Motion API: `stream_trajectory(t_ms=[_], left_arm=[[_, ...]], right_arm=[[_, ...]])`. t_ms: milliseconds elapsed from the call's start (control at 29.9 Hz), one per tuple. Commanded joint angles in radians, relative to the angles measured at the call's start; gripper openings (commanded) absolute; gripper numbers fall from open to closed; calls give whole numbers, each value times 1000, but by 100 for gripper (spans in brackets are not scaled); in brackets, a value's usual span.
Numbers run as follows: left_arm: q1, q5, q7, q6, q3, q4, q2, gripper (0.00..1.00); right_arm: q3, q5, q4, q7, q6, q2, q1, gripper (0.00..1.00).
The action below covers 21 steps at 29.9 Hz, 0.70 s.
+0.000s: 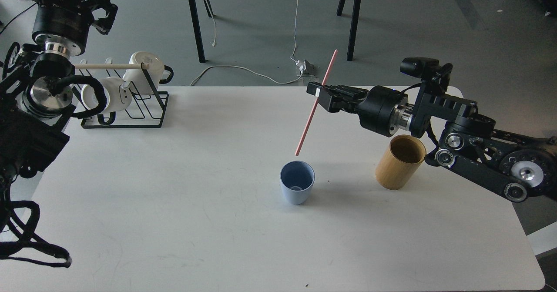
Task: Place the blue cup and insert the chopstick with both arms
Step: 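Move the straw over the blue cup and lower it inside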
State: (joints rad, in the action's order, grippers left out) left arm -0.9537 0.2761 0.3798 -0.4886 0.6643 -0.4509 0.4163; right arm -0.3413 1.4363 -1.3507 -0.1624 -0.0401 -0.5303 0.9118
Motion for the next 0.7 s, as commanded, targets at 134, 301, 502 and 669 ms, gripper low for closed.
stream_trajectory(t_ms=[134,301,502,669], left_arm=[[3,0,-1,0,0,0,1,99],[1,0,1,0,0,0,-2,99],[3,0,1,0,-2,0,-4,99],[1,-2,-1,0,-2,0,-1,99]], right_arm=[[54,39,59,0,0,50,-13,0],[80,39,71,0,2,72,-31,0],[82,41,77,0,0,90,-42,3],[111,41,96,0,0,105,-42,5]])
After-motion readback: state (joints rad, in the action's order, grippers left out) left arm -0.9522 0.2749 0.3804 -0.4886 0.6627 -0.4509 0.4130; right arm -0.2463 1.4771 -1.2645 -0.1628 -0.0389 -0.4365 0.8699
